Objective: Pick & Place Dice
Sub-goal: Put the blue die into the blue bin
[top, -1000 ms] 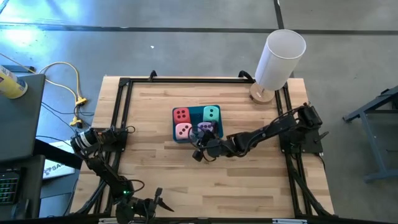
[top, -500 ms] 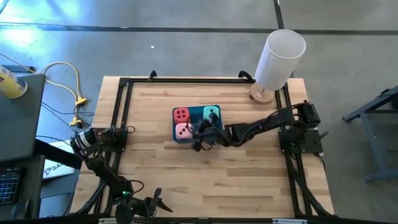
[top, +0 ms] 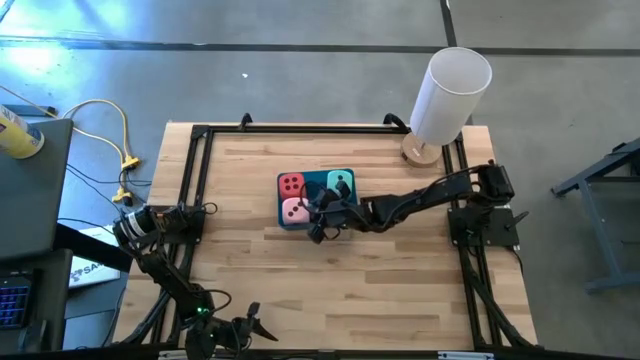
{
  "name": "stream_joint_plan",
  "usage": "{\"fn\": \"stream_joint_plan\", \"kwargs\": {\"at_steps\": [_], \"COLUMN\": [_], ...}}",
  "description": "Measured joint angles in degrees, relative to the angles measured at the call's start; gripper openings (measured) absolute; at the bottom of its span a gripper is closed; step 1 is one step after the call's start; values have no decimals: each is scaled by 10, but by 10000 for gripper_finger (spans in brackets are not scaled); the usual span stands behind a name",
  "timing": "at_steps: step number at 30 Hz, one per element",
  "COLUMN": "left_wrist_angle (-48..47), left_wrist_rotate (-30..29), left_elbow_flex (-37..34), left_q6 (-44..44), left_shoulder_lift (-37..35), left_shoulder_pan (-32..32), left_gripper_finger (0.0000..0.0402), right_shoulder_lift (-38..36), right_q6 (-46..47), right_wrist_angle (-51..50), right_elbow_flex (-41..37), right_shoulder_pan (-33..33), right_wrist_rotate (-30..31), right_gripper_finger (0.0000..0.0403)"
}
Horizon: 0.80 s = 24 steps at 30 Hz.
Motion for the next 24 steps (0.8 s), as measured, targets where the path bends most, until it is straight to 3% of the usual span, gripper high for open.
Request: {"fn": "stream_joint_plan", "kwargs": {"at_steps": [8,24], "left_wrist_angle": [-1,-1], "left_wrist_rotate": [0,0], "left_elbow_flex": [0,0], "left_q6": [12,20], "left_shoulder_lift": [0,0], "left_shoulder_pan": [1,5], "left_gripper_finger": [191,191], "right_shoulder_lift": [1,27], "right_q6": [56,67], "right_wrist_angle": [-67,-54], "right_elbow_flex": [0,1], "right_shoulder_pan": [1,3], "right_wrist_rotate": [28,14], "right_gripper_finger": [46,47]}}
